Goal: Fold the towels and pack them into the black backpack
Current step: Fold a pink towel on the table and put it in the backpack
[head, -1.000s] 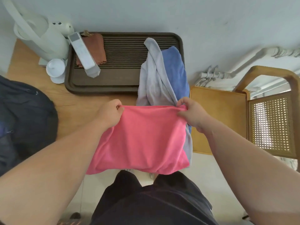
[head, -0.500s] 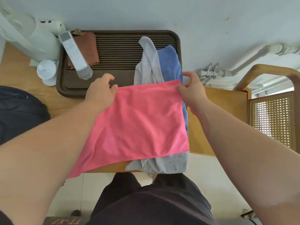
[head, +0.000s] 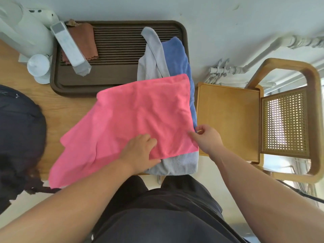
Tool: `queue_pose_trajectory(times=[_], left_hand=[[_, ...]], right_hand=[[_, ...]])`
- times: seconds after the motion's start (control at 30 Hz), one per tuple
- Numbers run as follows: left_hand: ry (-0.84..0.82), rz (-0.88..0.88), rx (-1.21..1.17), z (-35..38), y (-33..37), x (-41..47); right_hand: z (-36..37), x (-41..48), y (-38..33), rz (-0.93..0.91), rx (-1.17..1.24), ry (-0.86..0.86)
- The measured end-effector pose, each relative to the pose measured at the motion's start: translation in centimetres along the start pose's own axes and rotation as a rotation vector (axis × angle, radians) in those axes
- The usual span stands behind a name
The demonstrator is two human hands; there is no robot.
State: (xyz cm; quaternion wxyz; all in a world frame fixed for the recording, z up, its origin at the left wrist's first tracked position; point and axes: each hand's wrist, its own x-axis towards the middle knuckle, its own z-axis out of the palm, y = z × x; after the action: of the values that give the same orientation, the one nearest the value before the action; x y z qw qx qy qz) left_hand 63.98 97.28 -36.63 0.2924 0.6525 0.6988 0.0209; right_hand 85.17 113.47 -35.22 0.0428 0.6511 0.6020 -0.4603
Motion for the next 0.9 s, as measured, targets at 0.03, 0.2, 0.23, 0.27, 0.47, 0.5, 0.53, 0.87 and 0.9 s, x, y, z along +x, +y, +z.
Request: queue_pose_trajectory(times=[0.03, 0.2, 0.23, 0.27, 0.47, 0.5, 0.53, 0.87, 0.9], left_hand=[[-0.043, 0.022, 0.051, 0.3, 0.5, -0.1], [-0.072, 0.016, 0.134, 0.9, 1.0, -0.7], [-0.064, 0.015, 0.121, 0.9, 1.0, -0.8], [-0.059, 0.012, 0.106, 0.8, 0.9, -0.8], [-0.045, -0.036, -0.031, 0.7, 1.0, -1.0], [-0.043, -0.047, -0.044, 0.6, 1.0, -1.0], [-0.062, -0.063, -0.042, 0.5, 0.9, -1.0], [-0.085, -0.248, -0.069, 0.1, 0.4, -2.3], [-0.024, -0.281, -0.085, -0.2, -0.1, -2.7]], right_hand=[[0.1, -0.1, 0.4, 0.010, -0.014, -0.010], [0.4, -0.4, 1.1, -0.014, -0.084, -0.058], [0.3, -0.5, 1.0, -0.021, -0.089, -0.059], [0.3, -0.6, 1.0, -0.031, -0.087, -0.055], [-0.5, -1.1, 1.7, -0.031, -0.048, -0.129], [-0.7, -1.1, 2.0, -0.017, -0.047, -0.137], [-0.8, -1.2, 2.3, -0.002, -0.045, -0.146], [0.5, -1.9, 1.0, -0.154, -0.238, 0.095], [1.1, -2.3, 0.0, -0.234, -0.231, 0.112]])
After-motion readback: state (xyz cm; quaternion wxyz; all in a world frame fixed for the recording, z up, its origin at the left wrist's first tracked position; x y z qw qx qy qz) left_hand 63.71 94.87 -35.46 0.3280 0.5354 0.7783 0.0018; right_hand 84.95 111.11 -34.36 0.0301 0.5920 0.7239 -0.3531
